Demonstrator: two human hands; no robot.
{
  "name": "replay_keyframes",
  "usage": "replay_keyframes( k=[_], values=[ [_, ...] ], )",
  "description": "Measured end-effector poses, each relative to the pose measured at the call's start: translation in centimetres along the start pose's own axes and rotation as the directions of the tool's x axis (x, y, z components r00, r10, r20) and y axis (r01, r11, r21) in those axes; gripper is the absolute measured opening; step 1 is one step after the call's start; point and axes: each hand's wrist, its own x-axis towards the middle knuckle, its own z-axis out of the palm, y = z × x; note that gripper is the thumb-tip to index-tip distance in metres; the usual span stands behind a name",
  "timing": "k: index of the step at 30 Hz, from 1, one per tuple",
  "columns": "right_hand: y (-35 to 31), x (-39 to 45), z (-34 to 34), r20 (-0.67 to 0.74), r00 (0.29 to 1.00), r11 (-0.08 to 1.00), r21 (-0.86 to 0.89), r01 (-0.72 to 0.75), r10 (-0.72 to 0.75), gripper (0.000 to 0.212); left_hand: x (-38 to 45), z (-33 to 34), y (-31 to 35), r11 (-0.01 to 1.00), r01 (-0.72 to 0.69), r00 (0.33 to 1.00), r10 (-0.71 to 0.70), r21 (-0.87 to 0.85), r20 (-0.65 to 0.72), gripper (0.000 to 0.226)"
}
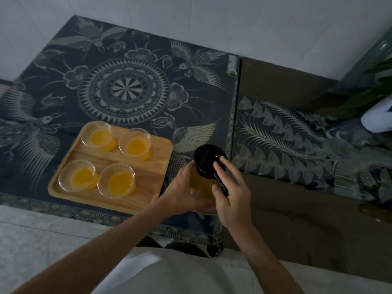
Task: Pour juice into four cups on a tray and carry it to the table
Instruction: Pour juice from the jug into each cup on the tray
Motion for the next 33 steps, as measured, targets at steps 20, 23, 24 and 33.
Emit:
replay_keyframes(
  k=[20, 23, 24, 33],
  values=[
    [1.4, -3.0, 3.4, -0.185, 0.982, 0.997, 0.059, 0.049, -0.037, 0.054, 4.1, 0.0, -3.7, 0.992, -0.116, 0.993, 0.116, 0.048, -0.007, 0.110],
    [1.8, -4.0, 3.7, -0.149, 0.988, 0.996, 0.072, 0.044, -0.033, 0.057, 4.2, -0.2, -4.0, 0.985, -0.155, 0.988, 0.154, 0.069, 0.023, 0.114],
    [2.0, -4.5, 3.9, -0.127, 0.991, 0.997, 0.067, 0.044, -0.035, 0.058, 4.3, -0.3, -4.0, 0.983, -0.166, 0.986, 0.164, 0.075, 0.035, 0.115],
    [1.2, -6.0, 5.0, -0.108, 0.993, 0.999, -0.020, 0.040, -0.042, 0.059, 4.0, -0.7, -4.6, 0.984, -0.157, 0.974, 0.141, 0.080, 0.176, 0.127]
  ],
)
